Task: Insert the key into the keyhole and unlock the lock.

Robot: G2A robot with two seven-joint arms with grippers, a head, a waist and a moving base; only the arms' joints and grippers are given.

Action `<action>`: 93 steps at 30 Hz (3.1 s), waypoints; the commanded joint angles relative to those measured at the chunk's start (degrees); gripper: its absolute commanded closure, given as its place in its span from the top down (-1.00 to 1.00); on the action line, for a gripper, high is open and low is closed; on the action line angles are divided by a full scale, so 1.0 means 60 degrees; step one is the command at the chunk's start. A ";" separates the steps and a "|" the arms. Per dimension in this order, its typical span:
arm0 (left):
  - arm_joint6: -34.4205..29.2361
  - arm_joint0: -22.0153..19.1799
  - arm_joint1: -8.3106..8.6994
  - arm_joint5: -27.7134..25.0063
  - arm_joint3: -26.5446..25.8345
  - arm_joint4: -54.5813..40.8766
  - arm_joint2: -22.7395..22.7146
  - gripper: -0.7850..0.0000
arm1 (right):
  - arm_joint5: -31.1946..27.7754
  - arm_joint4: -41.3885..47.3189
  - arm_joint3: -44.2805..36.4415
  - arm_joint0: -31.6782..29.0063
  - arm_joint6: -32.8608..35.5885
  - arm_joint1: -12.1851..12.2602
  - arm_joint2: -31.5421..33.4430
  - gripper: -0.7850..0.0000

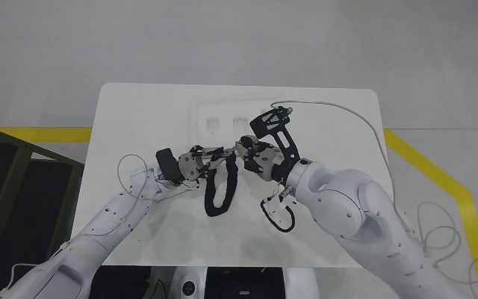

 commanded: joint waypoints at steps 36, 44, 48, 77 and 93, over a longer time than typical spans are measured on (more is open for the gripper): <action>0.0000 0.0000 0.0000 0.0000 0.0000 0.0000 0.0000 -1.00 | -0.0192 -0.0563 0.0004 -0.0157 0.0362 -0.0292 -0.0262 -1.00; 0.0000 0.0000 0.0000 0.0000 0.0000 0.0000 0.0000 -1.00 | -0.0498 -0.0520 0.0373 0.0210 0.0626 -0.0406 -0.0429 -1.00; 0.0000 0.0000 0.0000 0.0000 0.0000 0.0000 0.0000 -1.00 | -0.0635 -0.0489 0.0605 0.0519 0.0761 -0.0486 -0.0554 -1.00; 0.0000 0.0000 0.0000 0.0000 0.0000 0.0000 0.0000 -1.00 | -0.1246 -0.0307 0.0945 0.0963 0.0779 -0.0731 -0.0146 1.00; -0.1490 0.0056 0.0075 -0.2025 -0.0346 -0.0621 -0.0317 -1.00 | -0.6683 0.0401 0.1293 0.0068 -0.0607 -0.0359 0.1420 1.00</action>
